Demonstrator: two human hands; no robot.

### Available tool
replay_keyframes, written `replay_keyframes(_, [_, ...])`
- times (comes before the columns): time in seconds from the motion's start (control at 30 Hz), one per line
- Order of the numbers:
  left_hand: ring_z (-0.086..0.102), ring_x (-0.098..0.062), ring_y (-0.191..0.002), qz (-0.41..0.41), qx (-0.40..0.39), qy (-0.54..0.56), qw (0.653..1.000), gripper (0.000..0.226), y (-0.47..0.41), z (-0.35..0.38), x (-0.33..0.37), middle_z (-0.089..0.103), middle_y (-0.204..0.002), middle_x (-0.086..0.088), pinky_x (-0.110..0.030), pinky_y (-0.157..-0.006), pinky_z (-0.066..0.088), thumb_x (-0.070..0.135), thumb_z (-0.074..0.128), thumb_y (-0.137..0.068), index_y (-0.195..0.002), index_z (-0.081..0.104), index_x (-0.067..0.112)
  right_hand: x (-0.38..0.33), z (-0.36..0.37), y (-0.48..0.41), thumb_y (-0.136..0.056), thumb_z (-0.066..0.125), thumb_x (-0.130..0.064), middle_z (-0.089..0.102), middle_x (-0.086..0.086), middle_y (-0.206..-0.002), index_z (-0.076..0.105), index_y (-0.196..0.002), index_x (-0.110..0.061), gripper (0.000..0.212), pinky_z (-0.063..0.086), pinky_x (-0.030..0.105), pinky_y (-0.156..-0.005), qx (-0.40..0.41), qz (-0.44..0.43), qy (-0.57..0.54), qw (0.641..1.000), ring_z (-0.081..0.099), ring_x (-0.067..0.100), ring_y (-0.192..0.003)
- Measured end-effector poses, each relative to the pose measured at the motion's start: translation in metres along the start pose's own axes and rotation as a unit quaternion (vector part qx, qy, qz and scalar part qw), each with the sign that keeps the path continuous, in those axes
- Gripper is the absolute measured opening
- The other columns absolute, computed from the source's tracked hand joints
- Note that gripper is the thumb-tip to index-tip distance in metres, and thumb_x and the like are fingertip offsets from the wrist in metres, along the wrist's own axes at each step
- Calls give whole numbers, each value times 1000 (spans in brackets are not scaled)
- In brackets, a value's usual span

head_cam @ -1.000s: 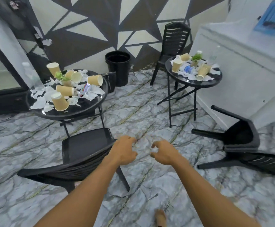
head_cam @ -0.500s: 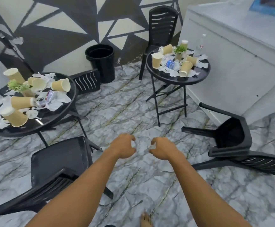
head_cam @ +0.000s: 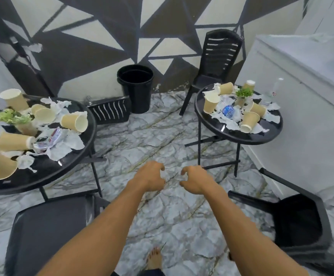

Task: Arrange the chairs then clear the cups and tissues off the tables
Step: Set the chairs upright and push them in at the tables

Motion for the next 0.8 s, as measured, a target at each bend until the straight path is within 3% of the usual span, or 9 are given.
replay_keyframes(0.17, [47,-27,-129,-17,-8,5,1000,56,-70,-50,-23,43,-146,-9,-37,-99,47,35,67,-85,-138,51,23,-12,-46,-80,-92,62,-41,58,10,-134,55,-135,-19,48,48,36,-91,-10,-3,16,1000,56,27,-120])
replay_keyframes(0.33, [46,-26,-130,-35,3,13,999,49,-132,-100,-48,47,-144,-6,-31,-95,42,29,66,-88,-135,54,22,-28,-82,-160,-90,64,-41,55,9,-137,57,-134,-20,49,48,39,-97,-19,-16,13,1000,53,28,-124])
replay_keyframes(0.53, [46,-25,-131,-82,-8,34,996,56,-219,-143,-86,45,-146,-5,-38,-101,47,23,64,-83,-138,53,24,-52,-119,-280,-90,63,-39,59,9,-130,57,-133,-19,48,48,34,-84,-34,-63,15,997,58,28,-115])
replay_keyframes(0.8, [49,-26,-126,-152,5,50,987,53,-340,-222,-131,50,-138,-6,-41,-98,48,24,64,-84,-136,53,22,-79,-177,-442,-91,62,-43,58,9,-130,56,-131,-21,46,47,35,-89,-79,-119,20,989,56,28,-117])
Point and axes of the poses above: each hand's wrist, its own y-axis away from the middle knuckle, its own z-axis out of the palm, x = y × z, the point moved 8 cm from there along -y, towards the middle knuckle
